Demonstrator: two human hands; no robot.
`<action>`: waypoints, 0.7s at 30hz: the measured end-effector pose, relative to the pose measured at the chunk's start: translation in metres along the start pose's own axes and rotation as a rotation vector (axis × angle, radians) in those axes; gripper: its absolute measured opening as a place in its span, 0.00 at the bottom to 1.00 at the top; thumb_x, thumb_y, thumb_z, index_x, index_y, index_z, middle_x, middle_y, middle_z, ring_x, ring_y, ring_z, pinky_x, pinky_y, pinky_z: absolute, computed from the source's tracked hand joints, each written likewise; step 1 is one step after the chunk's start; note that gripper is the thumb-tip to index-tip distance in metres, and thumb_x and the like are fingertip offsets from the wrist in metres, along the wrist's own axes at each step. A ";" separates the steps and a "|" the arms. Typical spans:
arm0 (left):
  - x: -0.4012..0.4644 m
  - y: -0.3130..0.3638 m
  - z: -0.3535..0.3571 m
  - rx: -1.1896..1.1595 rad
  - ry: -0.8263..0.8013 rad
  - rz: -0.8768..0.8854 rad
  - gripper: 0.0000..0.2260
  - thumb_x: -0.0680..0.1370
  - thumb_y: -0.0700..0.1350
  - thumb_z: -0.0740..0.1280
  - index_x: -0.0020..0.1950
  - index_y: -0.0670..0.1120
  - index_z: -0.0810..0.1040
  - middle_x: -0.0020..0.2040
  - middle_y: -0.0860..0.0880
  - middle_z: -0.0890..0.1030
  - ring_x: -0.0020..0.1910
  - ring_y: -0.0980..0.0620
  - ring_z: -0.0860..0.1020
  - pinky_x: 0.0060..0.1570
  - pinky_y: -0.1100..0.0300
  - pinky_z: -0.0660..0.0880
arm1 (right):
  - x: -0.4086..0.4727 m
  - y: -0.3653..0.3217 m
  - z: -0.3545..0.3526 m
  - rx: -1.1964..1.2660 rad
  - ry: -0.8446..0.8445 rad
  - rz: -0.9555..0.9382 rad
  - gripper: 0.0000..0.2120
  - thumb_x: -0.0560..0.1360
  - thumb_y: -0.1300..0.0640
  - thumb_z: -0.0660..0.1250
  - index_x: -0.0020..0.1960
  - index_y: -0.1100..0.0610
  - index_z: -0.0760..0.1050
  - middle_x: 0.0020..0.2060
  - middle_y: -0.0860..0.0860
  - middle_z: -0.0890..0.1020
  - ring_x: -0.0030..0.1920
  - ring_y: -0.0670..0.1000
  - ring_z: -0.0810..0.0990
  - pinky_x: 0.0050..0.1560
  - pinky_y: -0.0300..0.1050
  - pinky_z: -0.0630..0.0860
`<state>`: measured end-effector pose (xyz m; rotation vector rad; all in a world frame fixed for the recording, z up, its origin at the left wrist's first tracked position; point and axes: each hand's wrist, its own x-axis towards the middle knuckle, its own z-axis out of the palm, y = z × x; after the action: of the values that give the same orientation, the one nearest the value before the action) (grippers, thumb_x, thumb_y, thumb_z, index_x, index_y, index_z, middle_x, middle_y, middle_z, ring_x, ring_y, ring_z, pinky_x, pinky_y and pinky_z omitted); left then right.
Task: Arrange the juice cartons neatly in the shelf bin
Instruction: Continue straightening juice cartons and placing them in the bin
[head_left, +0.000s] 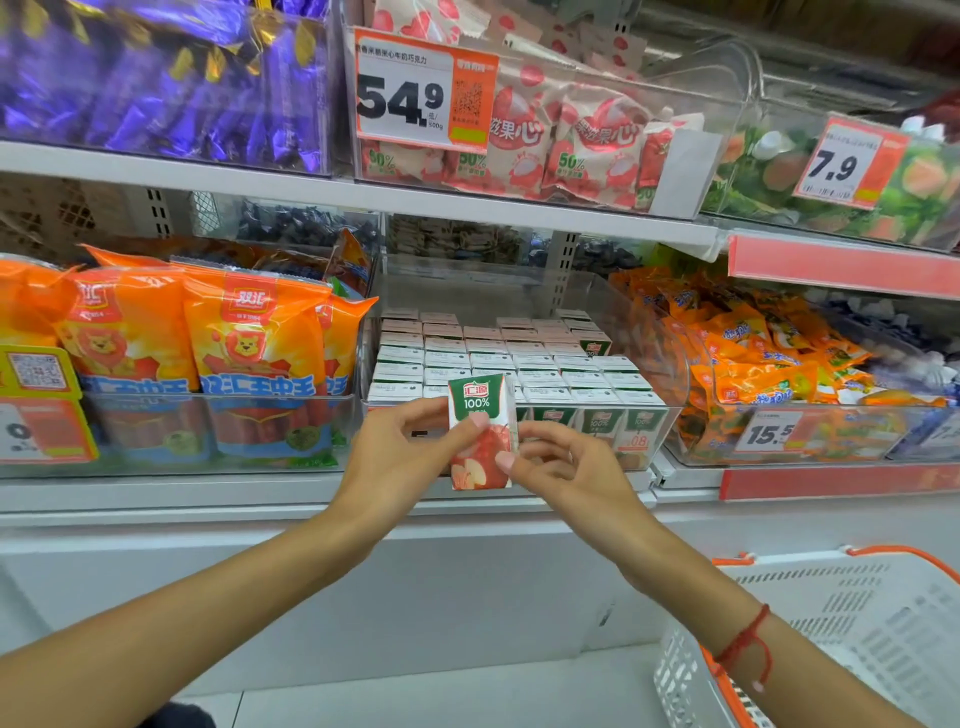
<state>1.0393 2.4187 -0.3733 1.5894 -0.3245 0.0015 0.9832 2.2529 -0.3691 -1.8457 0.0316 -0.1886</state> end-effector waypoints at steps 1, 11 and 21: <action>-0.001 0.001 0.001 0.028 -0.012 0.016 0.12 0.71 0.53 0.74 0.54 0.56 0.82 0.46 0.58 0.85 0.45 0.56 0.84 0.45 0.63 0.80 | -0.001 0.000 0.003 -0.025 0.047 -0.049 0.13 0.71 0.53 0.75 0.54 0.48 0.78 0.39 0.43 0.83 0.40 0.40 0.82 0.42 0.31 0.76; 0.002 0.011 0.002 -0.174 -0.186 -0.186 0.10 0.73 0.52 0.73 0.53 0.51 0.82 0.45 0.54 0.86 0.45 0.59 0.84 0.38 0.71 0.77 | 0.000 -0.007 -0.009 0.040 -0.036 0.092 0.16 0.70 0.50 0.74 0.57 0.48 0.78 0.45 0.45 0.84 0.47 0.41 0.83 0.47 0.33 0.79; 0.003 0.014 0.004 -0.236 -0.277 -0.184 0.07 0.77 0.53 0.68 0.53 0.54 0.79 0.47 0.54 0.86 0.47 0.57 0.84 0.41 0.70 0.78 | -0.001 -0.009 -0.013 0.141 -0.229 0.206 0.21 0.72 0.50 0.72 0.64 0.53 0.76 0.55 0.47 0.84 0.57 0.44 0.82 0.61 0.42 0.76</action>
<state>1.0386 2.4144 -0.3597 1.3798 -0.3774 -0.3879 0.9791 2.2428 -0.3574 -1.7005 0.0483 0.1609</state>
